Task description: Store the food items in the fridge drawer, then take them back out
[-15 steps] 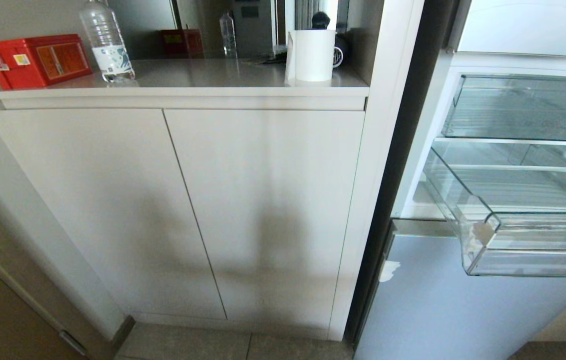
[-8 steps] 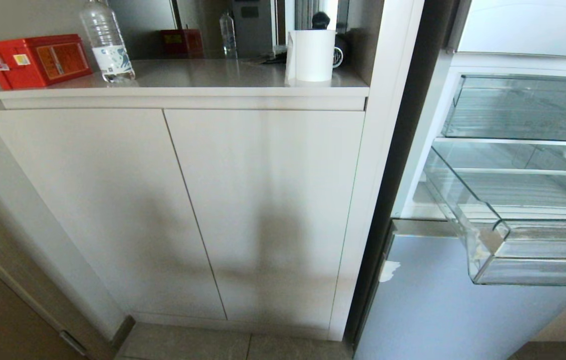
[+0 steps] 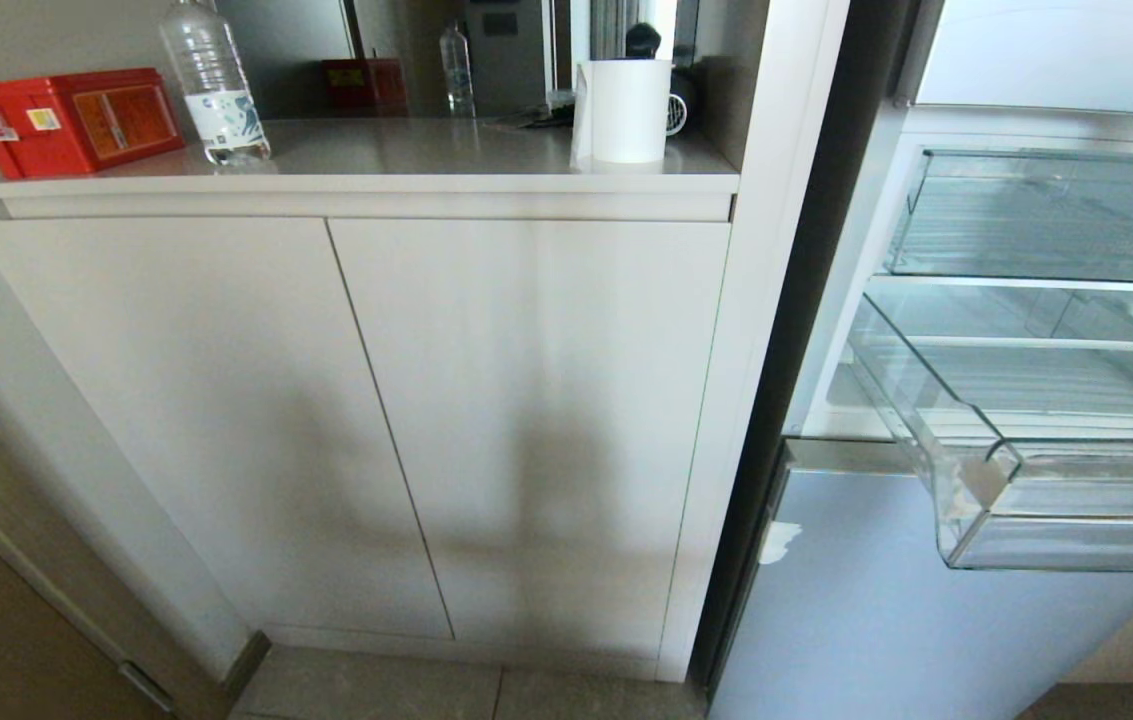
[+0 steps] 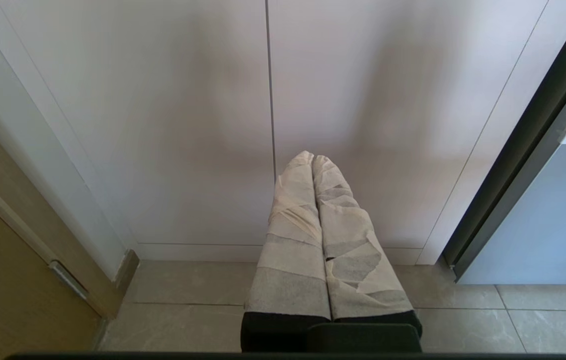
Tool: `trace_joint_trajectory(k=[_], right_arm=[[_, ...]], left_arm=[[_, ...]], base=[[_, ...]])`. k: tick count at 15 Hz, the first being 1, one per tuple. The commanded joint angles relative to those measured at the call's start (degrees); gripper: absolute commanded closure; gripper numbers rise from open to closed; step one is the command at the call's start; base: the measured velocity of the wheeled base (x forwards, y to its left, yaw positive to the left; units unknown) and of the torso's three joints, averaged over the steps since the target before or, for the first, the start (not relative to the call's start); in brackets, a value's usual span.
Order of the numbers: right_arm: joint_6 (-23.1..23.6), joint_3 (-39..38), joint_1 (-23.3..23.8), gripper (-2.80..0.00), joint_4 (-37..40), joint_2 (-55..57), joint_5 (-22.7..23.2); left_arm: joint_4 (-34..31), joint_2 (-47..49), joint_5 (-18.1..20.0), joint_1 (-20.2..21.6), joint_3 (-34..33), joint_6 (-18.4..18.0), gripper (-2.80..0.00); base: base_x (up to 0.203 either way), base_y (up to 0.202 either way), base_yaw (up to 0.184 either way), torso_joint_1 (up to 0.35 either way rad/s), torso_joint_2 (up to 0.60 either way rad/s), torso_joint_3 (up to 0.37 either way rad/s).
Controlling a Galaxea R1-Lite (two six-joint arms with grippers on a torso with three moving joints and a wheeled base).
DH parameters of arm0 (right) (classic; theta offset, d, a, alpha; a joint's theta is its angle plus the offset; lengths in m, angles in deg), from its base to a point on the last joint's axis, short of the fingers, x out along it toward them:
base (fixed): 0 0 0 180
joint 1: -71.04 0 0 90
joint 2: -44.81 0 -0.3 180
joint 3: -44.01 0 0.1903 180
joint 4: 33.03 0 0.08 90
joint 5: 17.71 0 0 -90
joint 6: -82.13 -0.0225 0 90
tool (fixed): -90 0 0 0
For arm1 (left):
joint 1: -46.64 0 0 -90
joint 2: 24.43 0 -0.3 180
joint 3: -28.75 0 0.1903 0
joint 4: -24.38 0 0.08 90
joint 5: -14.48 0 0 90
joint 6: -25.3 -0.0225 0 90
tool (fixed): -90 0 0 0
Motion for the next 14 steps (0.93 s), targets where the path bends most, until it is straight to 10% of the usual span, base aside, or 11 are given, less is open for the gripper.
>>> trace_joint_trajectory(k=[1,14], right_arm=[[0.05,-3.53,0.03,-2.8,0.07,-11.35,0.59],[-1.23,-50.03,-0.01,-2.8,-18.35,-49.1,15.08]], left_arm=[[0.01,0.09,-0.06,0.01,0.0,0.04,0.0],[0.01,0.09,-0.01,0.01,0.0,-0.05,0.0]], base=[[0.0,0.0,0.0,0.0,0.0,0.0],[0.0,0.0,0.0,0.0,0.0,0.0]])
